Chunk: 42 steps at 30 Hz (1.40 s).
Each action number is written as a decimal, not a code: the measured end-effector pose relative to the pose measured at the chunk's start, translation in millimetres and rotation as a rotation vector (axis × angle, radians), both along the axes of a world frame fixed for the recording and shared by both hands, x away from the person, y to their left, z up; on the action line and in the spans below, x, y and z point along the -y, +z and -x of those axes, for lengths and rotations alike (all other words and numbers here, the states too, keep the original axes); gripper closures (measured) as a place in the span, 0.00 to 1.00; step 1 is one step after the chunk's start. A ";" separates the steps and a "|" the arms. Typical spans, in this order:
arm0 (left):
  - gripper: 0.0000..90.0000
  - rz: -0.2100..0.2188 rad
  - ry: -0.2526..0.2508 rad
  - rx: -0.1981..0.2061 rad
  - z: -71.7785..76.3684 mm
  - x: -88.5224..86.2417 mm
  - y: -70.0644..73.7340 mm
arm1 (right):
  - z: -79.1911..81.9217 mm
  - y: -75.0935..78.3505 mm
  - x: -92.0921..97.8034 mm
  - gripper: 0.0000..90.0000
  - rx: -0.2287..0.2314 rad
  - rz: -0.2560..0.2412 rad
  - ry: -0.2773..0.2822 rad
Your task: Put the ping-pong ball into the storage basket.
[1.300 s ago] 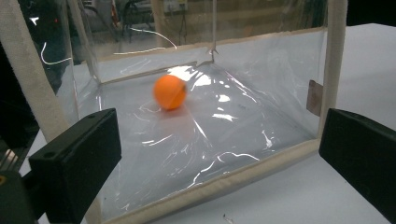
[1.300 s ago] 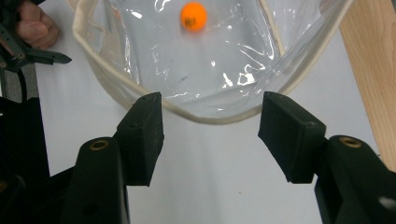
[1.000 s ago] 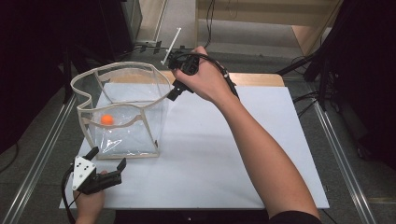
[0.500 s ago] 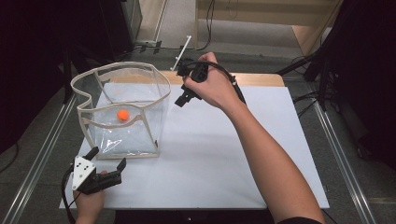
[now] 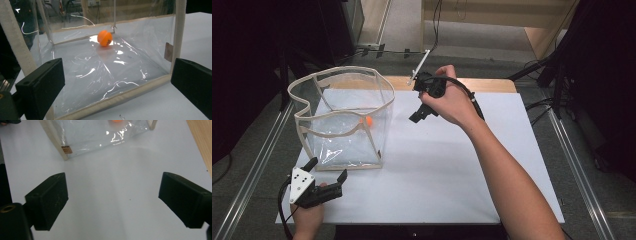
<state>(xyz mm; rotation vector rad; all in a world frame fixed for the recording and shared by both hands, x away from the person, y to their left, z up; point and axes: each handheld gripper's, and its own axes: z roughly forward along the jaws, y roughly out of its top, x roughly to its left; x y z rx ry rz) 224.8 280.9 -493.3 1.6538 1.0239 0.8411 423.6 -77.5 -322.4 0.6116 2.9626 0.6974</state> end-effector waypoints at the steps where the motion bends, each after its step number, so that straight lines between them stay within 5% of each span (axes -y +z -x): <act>1: 0.00 0.000 0.000 0.000 0.1 0.0 0.0 | 0.5 -1.8 1.8 0.01 0.003 -0.004 -0.001; 42: 0.00 -0.013 -0.004 -0.001 0.5 0.4 -0.1 | 50.0 -64.0 73.8 0.00 0.036 -0.105 -0.113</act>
